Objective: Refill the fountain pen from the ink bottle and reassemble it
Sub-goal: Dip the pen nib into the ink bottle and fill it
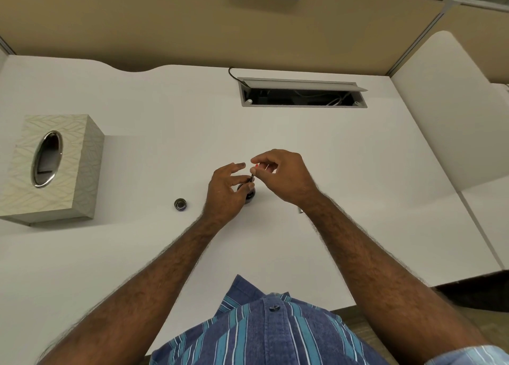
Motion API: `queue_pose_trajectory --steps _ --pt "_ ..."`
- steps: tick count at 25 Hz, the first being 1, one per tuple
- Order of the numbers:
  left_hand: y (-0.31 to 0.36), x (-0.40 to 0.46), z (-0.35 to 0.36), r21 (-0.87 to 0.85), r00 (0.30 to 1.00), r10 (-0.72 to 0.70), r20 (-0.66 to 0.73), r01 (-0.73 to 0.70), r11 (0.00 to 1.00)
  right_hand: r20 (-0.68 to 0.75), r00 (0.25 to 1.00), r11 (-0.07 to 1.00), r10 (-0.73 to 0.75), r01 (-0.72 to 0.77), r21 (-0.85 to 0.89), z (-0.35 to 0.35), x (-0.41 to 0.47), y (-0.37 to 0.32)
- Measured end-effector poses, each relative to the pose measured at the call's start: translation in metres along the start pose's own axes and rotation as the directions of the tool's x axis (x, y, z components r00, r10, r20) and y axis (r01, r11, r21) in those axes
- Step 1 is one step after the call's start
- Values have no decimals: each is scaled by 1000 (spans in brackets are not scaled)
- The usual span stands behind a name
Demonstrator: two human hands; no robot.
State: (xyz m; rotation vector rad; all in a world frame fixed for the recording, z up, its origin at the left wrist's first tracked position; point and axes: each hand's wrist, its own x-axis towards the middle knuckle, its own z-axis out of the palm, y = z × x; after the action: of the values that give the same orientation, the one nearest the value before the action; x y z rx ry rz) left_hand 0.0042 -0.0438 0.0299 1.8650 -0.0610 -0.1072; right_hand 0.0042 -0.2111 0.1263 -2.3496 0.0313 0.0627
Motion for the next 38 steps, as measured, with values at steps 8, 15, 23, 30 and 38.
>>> queue_pose_trajectory --steps 8,15,23,30,38 --pt "0 0 1 9 1000 8 -16 -8 1000 -47 997 998 53 -54 -15 0 2 -1" --pt "-11 4 3 112 998 53 -15 -51 992 1 1000 1000 -12 12 1 -4 0 3" --pt "2 -1 1 40 1000 30 -1 -30 999 -13 1000 999 25 -25 39 -2 -1 2" --pt "5 -5 -1 -41 1000 -15 -6 15 999 -2 1000 1000 16 -16 2 -3 -1 4" --pt "6 -3 -2 9 1000 30 5 -30 1000 6 999 998 -46 46 32 -3 -4 6"
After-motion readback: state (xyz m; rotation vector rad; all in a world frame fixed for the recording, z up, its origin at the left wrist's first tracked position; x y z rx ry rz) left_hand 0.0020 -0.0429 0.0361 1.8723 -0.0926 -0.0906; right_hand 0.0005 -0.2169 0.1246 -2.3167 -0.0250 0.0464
